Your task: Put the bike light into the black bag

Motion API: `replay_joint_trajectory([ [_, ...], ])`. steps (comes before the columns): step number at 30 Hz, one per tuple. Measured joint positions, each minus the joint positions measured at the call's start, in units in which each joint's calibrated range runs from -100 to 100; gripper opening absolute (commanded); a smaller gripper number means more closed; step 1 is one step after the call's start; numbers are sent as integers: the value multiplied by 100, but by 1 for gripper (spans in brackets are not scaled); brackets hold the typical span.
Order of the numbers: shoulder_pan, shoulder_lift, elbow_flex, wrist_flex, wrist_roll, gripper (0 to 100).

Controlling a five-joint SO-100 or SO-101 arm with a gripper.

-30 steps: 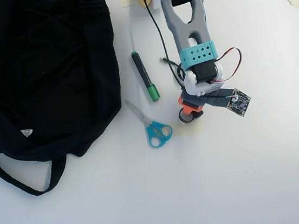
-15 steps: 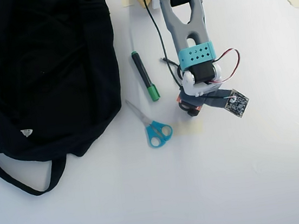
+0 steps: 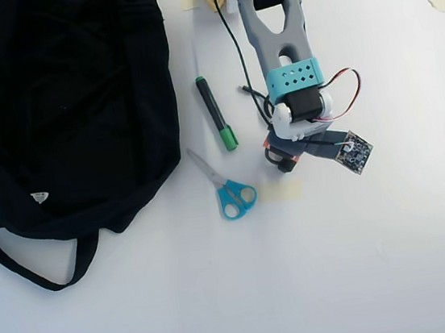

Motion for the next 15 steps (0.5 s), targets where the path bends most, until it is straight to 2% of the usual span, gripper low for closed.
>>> replay_joint_trajectory([
  [15, 15, 0, -267, 326, 24, 3],
])
